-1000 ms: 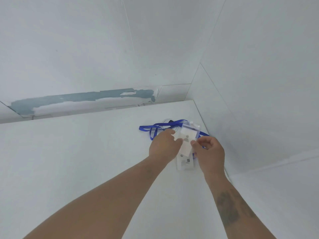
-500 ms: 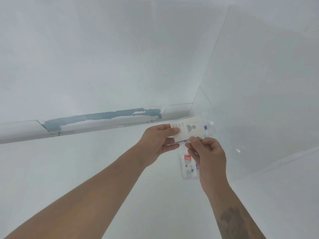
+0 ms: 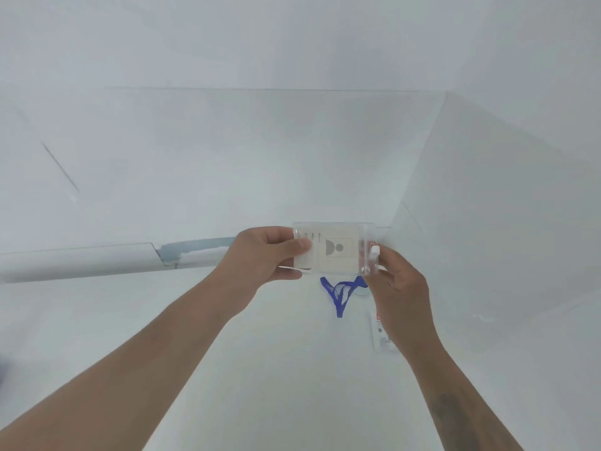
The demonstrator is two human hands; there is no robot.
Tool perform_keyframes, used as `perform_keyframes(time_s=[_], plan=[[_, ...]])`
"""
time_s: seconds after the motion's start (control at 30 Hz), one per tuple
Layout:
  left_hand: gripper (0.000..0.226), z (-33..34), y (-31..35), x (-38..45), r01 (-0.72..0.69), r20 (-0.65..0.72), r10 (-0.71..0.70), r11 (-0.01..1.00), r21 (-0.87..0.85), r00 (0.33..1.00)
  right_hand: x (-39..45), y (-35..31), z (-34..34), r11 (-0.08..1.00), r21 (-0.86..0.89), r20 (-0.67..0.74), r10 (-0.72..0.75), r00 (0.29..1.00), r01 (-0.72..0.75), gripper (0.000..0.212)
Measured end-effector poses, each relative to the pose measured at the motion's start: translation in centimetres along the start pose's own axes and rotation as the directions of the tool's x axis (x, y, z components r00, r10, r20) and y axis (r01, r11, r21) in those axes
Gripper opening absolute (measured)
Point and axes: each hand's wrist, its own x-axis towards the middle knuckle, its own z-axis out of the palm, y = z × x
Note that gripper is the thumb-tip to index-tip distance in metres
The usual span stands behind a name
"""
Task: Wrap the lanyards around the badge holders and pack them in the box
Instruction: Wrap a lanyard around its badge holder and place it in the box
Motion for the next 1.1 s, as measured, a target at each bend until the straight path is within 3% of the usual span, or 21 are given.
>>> perform_keyframes(time_s=[0.17, 0.33, 0.4, 0.53, 0.63, 0.7, 0.83, 0.97, 1.1], plan=[[0.014, -3.9, 1.2, -4.0, -0.018, -0.097, 0.016, 1.000, -0.012, 0.995, -2.3, -3.4, 2.6, 0.993, 0.105, 0.063, -0.057, 0.996, 0.050, 0.024], [0.011, -6.9, 0.9, -8.5, -0.004, -0.103, -0.008, 0.994, -0.110, 0.995, -6.8, -4.2, 8.0, 0.999, -0.037, 0.184, 0.018, 0.983, -0.012, 0.031], [0.009, -7.4, 0.7, -9.5, -0.019, -0.168, 0.002, 0.995, -0.100, 0.986, -9.2, -4.5, 10.3, 0.993, -0.119, 0.268, 0.038, 0.963, -0.006, 0.032], [0.011, -9.2, -0.5, -10.8, -0.040, -0.393, 0.105, 0.985, 0.170, 0.913, -12.6, -6.2, 12.5, 0.888, -0.385, 0.476, -0.042, 0.878, 0.251, 0.024], [0.021, -11.1, -1.2, -12.4, -0.013, -0.399, 0.182, 0.920, 0.391, 0.899, -13.2, -9.2, 12.3, 0.708, -0.518, 0.592, -0.109, 0.799, 0.481, 0.031], [0.020, -11.9, -1.3, -13.7, 0.010, -0.366, 0.200, 0.867, 0.498, 0.909, -13.0, -11.7, 11.6, 0.646, -0.531, 0.644, -0.112, 0.757, 0.548, 0.036], [0.021, -12.4, -0.6, -16.0, 0.003, -0.315, 0.177, 0.868, 0.497, 0.932, -10.7, -15.5, 9.9, 0.700, -0.519, 0.651, -0.048, 0.758, 0.490, 0.018], [0.020, -13.1, 0.6, -17.4, -0.032, -0.182, 0.127, 0.892, 0.451, 0.975, -9.0, -17.2, 9.3, 0.796, -0.411, 0.613, -0.120, 0.781, 0.444, 0.009], [0.015, -13.4, 1.8, -18.3, -0.066, -0.073, 0.089, 0.960, 0.272, 0.993, -8.5, -17.3, 9.2, 0.954, -0.207, 0.559, -0.067, 0.827, 0.217, 0.007]])
